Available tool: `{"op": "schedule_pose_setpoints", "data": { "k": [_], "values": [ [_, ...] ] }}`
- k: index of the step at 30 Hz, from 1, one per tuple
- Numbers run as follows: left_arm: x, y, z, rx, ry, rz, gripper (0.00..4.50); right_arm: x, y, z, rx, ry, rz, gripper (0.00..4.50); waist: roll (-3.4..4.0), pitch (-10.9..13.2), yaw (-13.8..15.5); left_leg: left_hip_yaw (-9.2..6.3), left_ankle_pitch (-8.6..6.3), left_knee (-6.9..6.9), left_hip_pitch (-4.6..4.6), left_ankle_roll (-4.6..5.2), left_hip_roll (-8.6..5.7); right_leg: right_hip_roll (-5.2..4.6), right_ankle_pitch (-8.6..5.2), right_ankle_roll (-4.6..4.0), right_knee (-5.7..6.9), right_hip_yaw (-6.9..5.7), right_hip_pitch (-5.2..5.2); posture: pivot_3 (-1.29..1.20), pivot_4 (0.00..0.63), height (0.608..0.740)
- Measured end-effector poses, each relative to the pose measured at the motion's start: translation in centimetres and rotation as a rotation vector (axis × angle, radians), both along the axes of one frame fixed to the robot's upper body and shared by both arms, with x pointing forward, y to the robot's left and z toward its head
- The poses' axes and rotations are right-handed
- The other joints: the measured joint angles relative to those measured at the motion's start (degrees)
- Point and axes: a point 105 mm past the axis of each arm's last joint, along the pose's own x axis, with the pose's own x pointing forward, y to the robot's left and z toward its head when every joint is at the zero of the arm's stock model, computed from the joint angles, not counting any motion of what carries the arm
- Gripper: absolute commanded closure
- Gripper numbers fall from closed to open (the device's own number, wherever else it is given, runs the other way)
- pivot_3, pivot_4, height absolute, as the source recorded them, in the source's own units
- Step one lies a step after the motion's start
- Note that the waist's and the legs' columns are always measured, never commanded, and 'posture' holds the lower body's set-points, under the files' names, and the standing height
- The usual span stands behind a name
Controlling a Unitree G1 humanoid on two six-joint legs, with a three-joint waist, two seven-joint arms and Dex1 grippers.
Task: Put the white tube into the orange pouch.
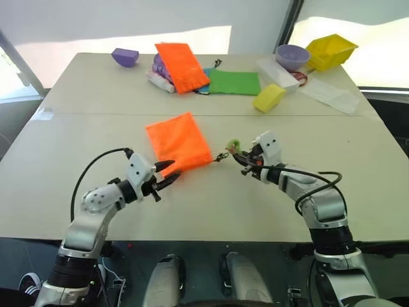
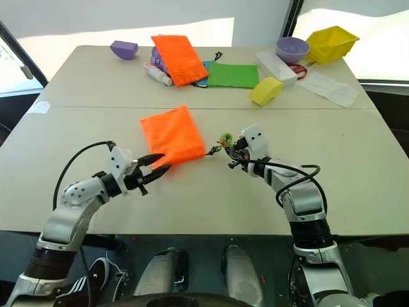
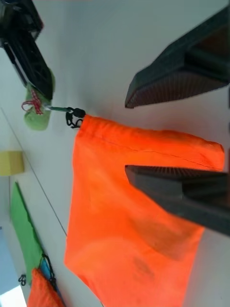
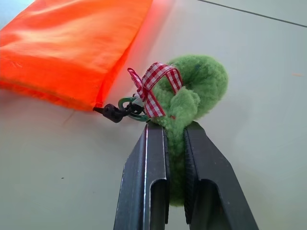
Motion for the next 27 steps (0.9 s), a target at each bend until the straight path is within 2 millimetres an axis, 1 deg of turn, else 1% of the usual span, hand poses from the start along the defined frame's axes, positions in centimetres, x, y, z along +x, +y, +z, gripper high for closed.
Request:
{"op": "schedule_pose_setpoints", "data": {
  "k": [2, 4, 7, 8, 10, 12, 13, 16, 18, 20, 23, 25, 27],
  "values": [
    [0.2, 0.2, 0.3, 0.011, -0.002, -0.001, 1.58, -0.1, 0.0, -0.2, -0.002, 0.004, -0.002, 4.50, 0.00, 0.00, 0.01, 0.01, 0.00, 0.07, -0.01, 0.00, 0.00, -0.01, -0.01, -0.02, 0.00, 0.00, 0.03, 0.00, 0.150, 0.740],
    [0.5, 0.0, 0.9, -0.016, 0.005, -0.008, 1.58, -0.1, 0.0, -0.3, -0.003, 0.007, -0.006, 4.50, 0.00, 0.00, 0.04, 0.02, 0.00, 0.16, -0.03, 0.00, -0.02, -0.02, -0.01, -0.02, 0.00, 0.00, 0.06, 0.00, 0.150, 0.740],
    [1.2, -0.9, 2.8, -0.081, -0.004, -0.033, 1.58, 0.0, 0.0, -0.3, -0.003, 0.006, -0.012, 4.50, 0.00, 0.00, 0.12, 0.02, 0.00, 0.25, -0.05, 0.00, -0.03, -0.03, 0.01, 0.02, 0.00, 0.00, 0.10, 0.00, 0.150, 0.740],
    [1.5, -1.3, 3.5, -0.090, -0.018, -0.043, 1.58, 0.0, 0.0, -0.3, -0.003, 0.005, -0.013, 4.50, 0.00, 0.00, 0.12, 0.02, 0.00, 0.27, -0.04, 0.00, -0.04, -0.02, 0.02, 0.04, -0.01, 0.01, 0.12, 0.00, 0.150, 0.740],
    [2.3, -2.0, 4.2, -0.076, -0.041, -0.060, 1.58, 0.0, -0.1, -0.3, -0.005, 0.002, -0.018, 4.50, 0.00, 0.00, 0.10, 0.02, 0.00, 0.28, -0.03, 0.00, -0.05, 0.01, 0.03, 0.05, 0.00, 0.00, 0.12, 0.00, 0.150, 0.740],
    [3.1, -3.1, 4.0, -0.053, -0.036, -0.078, 1.58, 0.1, 0.0, -0.2, -0.008, -0.007, -0.020, 4.50, 0.00, 0.00, 0.08, 0.02, 0.00, 0.28, -0.03, 0.00, -0.05, 0.05, 0.04, 0.07, 0.00, 0.01, 0.13, 0.00, 0.150, 0.740],
    [3.4, -4.1, 3.4, -0.056, -0.016, -0.091, 1.58, 0.1, 0.0, -0.2, -0.008, -0.010, -0.020, 4.50, 0.00, 0.00, 0.09, 0.02, 0.00, 0.28, -0.03, 0.01, -0.06, 0.06, 0.04, 0.09, -0.01, 0.01, 0.12, 0.00, 0.150, 0.740],
    [3.7, -6.3, 1.5, -0.060, 0.053, -0.127, 1.58, 0.1, 0.2, -0.2, -0.005, -0.015, -0.022, 4.50, 0.00, 0.00, 0.01, 0.03, 0.00, 0.27, -0.05, 0.01, -0.05, 0.07, 0.12, 0.24, -0.01, 0.02, 0.12, 0.00, 0.150, 0.740],
    [3.9, -7.2, 0.4, -0.034, 0.090, -0.146, 1.58, 0.2, 0.1, -0.2, -0.007, -0.017, -0.030, 4.50, 0.00, 0.00, -0.02, 0.01, 0.00, 0.26, -0.05, 0.01, -0.04, 0.11, 0.13, 0.26, -0.01, 0.02, 0.10, 0.00, 0.150, 0.740],
    [4.6, -8.0, 0.4, -0.016, 0.116, -0.166, 1.58, 0.3, 0.1, -0.1, -0.007, -0.021, -0.037, 4.50, -0.01, 0.00, 0.06, -0.03, 0.00, 0.26, -0.06, 0.01, -0.04, 0.17, 0.13, 0.26, 0.00, 0.01, 0.09, 0.00, 0.150, 0.740],
    [6.1, -9.1, 1.6, 0.051, 0.131, -0.195, 1.58, 0.4, 0.3, 0.2, -0.007, -0.040, -0.036, 4.50, 0.00, 0.00, 0.13, -0.06, 0.00, 0.30, -0.06, 0.02, -0.08, 0.20, 0.12, 0.25, 0.01, 0.02, 0.10, 0.00, 0.150, 0.740],
    [6.7, -9.4, 2.2, 0.079, 0.137, -0.201, 1.58, 0.5, 0.5, 0.3, -0.008, -0.048, -0.036, 4.50, -0.01, 0.00, -0.05, -0.02, 0.00, 0.32, -0.05, 0.02, -0.09, 0.18, 0.12, 0.25, 0.00, 0.06, 0.10, 0.00, 0.150, 0.740],
    [7.0, -9.7, 1.9, 0.135, 0.141, -0.219, 1.58, 0.7, 0.2, 0.1, -0.017, -0.051, -0.050, 4.50, 0.00, 0.00, -0.19, 0.00, 0.00, 0.31, -0.05, 0.02, -0.09, 0.18, 0.12, 0.27, -0.01, 0.09, 0.10, 0.00, 0.150, 0.740]
  ]
}}
